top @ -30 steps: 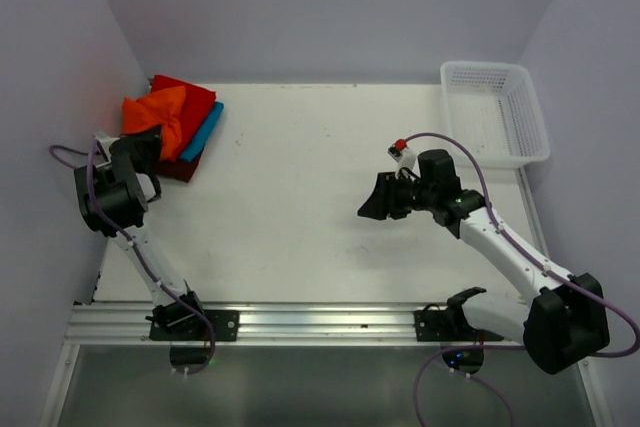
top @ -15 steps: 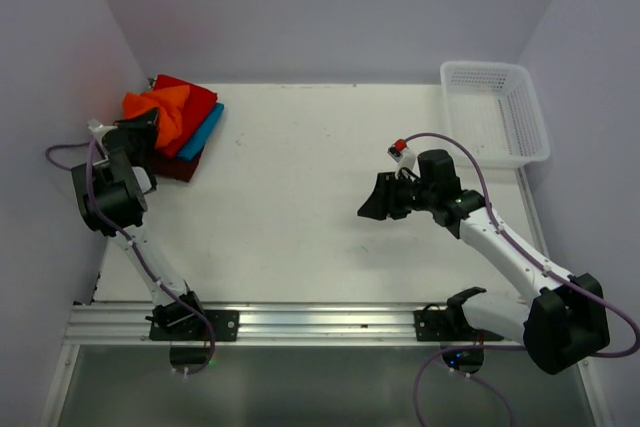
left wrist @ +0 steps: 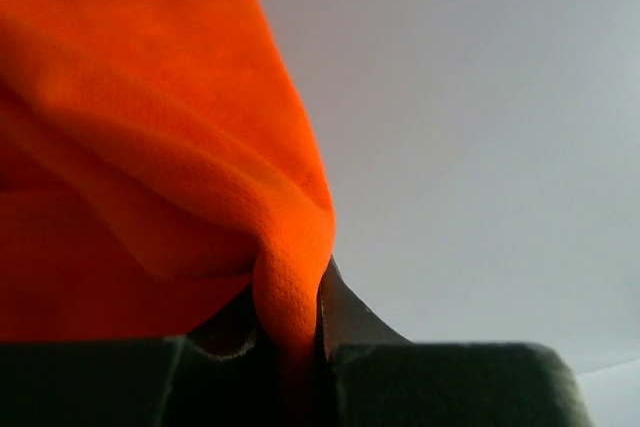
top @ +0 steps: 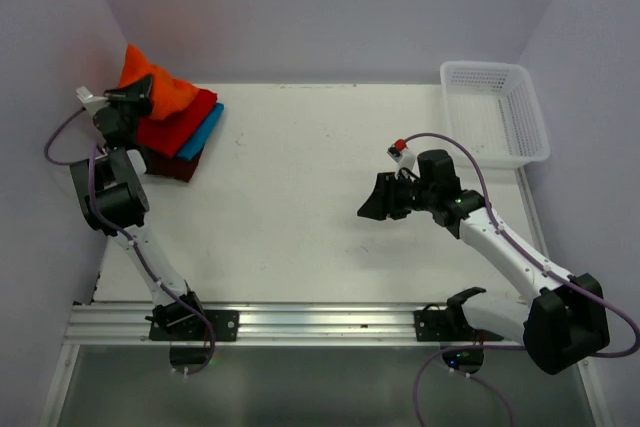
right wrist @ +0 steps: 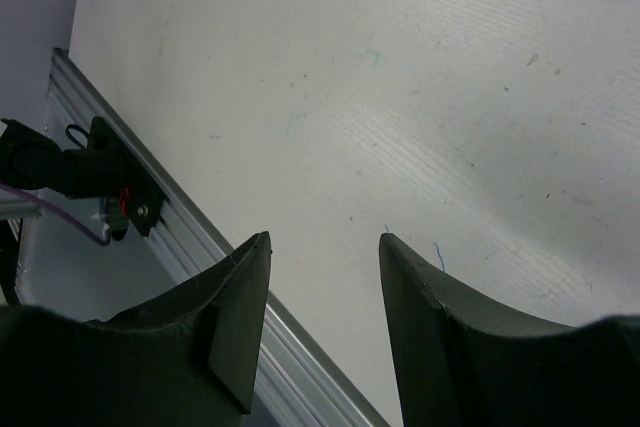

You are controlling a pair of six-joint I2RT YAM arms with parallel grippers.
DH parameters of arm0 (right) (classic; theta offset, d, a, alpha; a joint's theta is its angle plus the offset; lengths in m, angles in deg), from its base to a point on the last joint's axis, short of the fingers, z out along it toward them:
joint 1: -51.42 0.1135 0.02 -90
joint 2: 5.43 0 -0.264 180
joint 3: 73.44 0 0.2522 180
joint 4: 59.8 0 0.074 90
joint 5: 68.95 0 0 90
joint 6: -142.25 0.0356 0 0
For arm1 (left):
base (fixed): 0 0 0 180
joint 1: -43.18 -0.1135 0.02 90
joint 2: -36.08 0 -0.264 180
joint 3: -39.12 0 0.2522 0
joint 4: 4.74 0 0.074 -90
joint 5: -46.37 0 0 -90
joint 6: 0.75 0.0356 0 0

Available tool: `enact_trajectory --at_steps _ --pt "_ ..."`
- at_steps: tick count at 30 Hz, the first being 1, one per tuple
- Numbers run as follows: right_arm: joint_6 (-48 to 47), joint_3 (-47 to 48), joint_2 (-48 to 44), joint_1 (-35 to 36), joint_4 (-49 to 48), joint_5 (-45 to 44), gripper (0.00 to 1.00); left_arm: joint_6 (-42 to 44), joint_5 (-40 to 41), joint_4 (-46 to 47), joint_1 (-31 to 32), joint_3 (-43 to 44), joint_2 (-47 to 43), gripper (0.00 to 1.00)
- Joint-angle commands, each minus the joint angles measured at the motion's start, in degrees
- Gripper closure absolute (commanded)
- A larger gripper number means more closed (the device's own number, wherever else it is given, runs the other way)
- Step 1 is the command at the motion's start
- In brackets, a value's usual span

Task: Fold and stack the t-shirts
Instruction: Put the neatly folded tshirt into the corner of the board with the left arm

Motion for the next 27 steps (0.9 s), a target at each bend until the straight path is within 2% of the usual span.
enact_trajectory --at_steps 1,3,7,10,11,12,13,14,15,18,23,27 --pt "-0.8 0.5 -0.7 0.3 -0.5 -0.7 0.49 -0.9 -0.2 4.0 -1.5 -9.0 4.8 1.0" --pt "-0.9 0.6 -0.4 0.2 -0.6 -0.5 0.49 -1.4 0.4 5.6 -1.5 -14.4 5.6 1.0" --pt "-0.8 0.3 -0.7 0.3 -0.8 -0.6 0.49 -1.8 2.2 6.1 -1.8 -19.1 4.7 1.0" --pt "-0.8 0.4 -0.7 0.5 -0.6 -0.7 0.49 -0.2 4.4 -0.2 -1.8 -20.6 -0.8 0.99" --pt "-0.8 0.5 -0.7 0.4 -0.5 -0.7 0.49 1.1 4.9 -2.8 -1.9 -20.8 -2.7 0.85" --pt "-0.8 0.5 -0.7 0.5 -0.4 -0.7 0.48 1.8 6.2 -9.7 -1.9 -20.7 -6.3 0.38" --pt "-0.8 0.5 -0.7 0.5 -0.4 -0.7 0.48 2.9 6.7 -13.0 -1.9 -20.4 -8.1 0.11" --pt "-0.8 0.6 -0.8 0.5 -0.3 -0.6 0.48 3.8 7.3 -16.2 -1.9 -20.2 -9.8 0.0" --pt "-0.8 0.7 -0.9 0.5 -0.3 -0.5 0.47 5.2 7.7 -22.9 -1.8 -19.3 -12.3 0.0" --pt "-0.8 0.8 -1.0 0.5 -0.2 -0.2 0.46 6.8 6.0 -33.3 -1.9 -17.9 -15.8 0.0" --pt "-0.7 1.0 -1.1 0.5 0.2 0.2 0.44 9.7 8.0 -40.6 -1.9 -21.9 -24.1 0.0" --pt "-0.6 0.5 -1.4 0.5 -0.2 0.2 0.43 13.5 9.3 -53.2 -1.9 -21.0 -31.3 0.0"
